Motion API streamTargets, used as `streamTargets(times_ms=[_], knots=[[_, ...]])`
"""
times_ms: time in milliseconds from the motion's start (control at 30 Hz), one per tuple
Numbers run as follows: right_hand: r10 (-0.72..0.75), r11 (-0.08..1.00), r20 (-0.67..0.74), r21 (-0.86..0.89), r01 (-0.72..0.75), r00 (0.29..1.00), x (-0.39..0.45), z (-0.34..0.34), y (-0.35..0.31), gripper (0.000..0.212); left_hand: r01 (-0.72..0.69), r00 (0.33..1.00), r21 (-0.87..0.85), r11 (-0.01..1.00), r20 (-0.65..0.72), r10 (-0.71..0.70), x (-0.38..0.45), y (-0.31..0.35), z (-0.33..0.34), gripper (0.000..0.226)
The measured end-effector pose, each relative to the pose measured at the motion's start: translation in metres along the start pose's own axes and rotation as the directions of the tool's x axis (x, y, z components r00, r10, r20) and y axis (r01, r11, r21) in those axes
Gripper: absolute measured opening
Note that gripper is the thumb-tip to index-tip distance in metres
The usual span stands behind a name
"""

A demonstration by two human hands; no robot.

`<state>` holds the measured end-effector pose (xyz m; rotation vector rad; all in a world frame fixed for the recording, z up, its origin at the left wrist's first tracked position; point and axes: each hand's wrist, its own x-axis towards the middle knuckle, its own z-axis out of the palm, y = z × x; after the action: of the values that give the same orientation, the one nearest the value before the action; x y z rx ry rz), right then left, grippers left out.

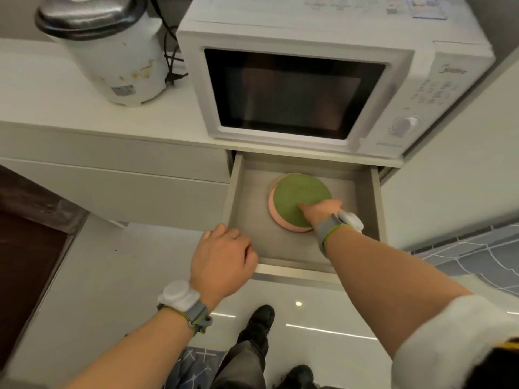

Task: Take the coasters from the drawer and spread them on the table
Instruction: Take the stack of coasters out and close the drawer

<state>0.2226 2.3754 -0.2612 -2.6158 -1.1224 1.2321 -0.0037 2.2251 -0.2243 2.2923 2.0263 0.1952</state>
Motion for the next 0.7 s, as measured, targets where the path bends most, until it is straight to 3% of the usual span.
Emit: streamTargets(times_ms=[100,200,267,367,467,600,700], knots=[[0.043,0.999,-0.056,-0.006,-0.043,0.998,0.011,0.010,-0.006,0.116,0.013,1.000,-0.013,1.000,-0.027,-0.013,0.001,0.000,0.002,0.029],[-0.010,0.999,0.048,0.037,0.008,0.999,0.026,0.013,-0.010,0.105,0.028,0.999,-0.026,0.999,-0.036,-0.029,0.007,0.001,0.003,0.029],[-0.030,0.987,0.086,0.159,0.016,0.996,0.052,0.022,-0.008,0.092,0.033,0.999,-0.028,0.999,-0.037,-0.034,0.010,0.001,0.004,0.030],[-0.023,0.940,0.119,0.342,-0.019,0.993,0.074,0.032,-0.005,0.100,0.023,0.999,-0.023,0.999,-0.029,-0.023,0.015,0.000,0.005,0.034],[-0.017,0.926,0.107,0.377,-0.025,0.994,0.092,0.046,0.001,0.073,0.018,1.000,-0.021,1.000,-0.022,-0.018,0.016,-0.001,0.006,0.044],[-0.069,0.966,0.059,0.252,0.052,0.996,0.060,0.042,-0.003,0.057,-0.068,0.997,-0.046,0.997,-0.042,0.066,0.011,-0.004,0.001,0.056],[-0.112,0.935,0.080,0.346,0.078,0.991,0.013,0.030,-0.007,0.057,-0.177,0.984,-0.055,0.983,-0.036,0.175,0.007,-0.010,-0.002,0.054]])
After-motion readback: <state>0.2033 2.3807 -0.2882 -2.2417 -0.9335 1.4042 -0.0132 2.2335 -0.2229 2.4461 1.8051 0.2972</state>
